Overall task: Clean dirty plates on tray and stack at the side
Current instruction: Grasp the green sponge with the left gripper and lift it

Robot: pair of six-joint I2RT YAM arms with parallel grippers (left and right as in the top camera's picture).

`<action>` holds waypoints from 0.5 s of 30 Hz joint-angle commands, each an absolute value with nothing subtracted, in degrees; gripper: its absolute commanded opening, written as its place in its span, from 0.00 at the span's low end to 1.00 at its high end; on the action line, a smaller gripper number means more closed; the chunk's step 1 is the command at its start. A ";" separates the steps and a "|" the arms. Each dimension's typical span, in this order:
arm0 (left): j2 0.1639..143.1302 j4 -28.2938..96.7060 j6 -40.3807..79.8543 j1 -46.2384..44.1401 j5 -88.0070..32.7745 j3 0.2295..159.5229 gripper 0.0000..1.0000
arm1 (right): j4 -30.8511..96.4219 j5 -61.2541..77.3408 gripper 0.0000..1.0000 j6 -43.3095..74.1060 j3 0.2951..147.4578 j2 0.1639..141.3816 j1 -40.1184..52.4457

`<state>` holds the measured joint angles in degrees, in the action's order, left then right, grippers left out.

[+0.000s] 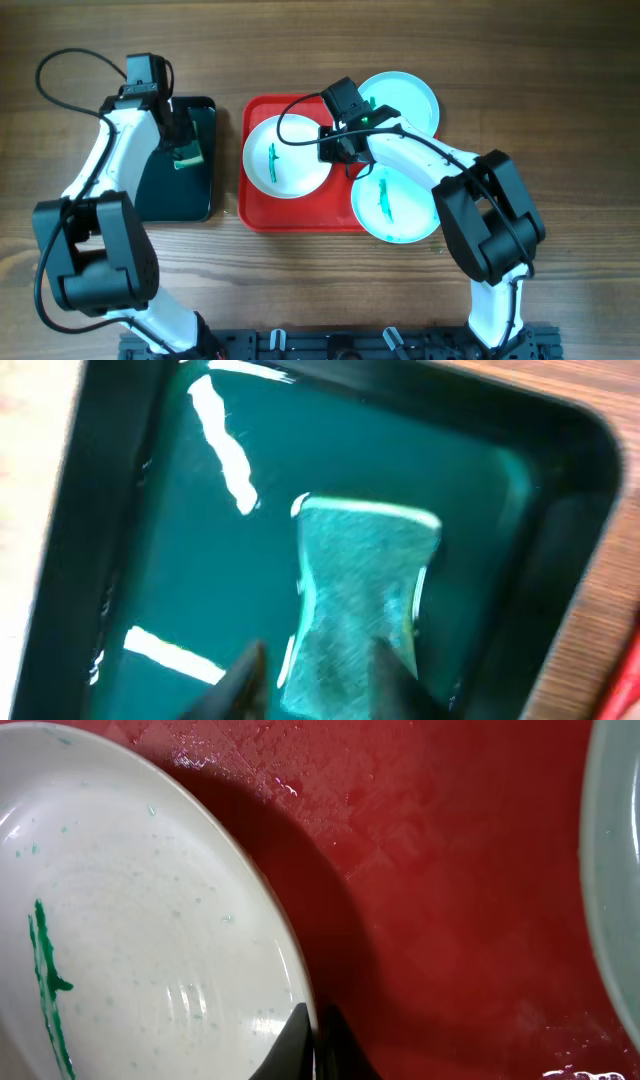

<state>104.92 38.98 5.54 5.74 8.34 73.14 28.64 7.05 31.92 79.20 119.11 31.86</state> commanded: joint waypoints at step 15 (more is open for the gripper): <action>115.18 33.39 -5.80 5.91 2.81 73.84 0.27 | 29.36 5.78 0.06 32.53 79.88 121.21 32.03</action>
<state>112.55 33.76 -4.51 5.74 3.70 73.17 28.69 7.03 31.92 79.20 119.11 31.86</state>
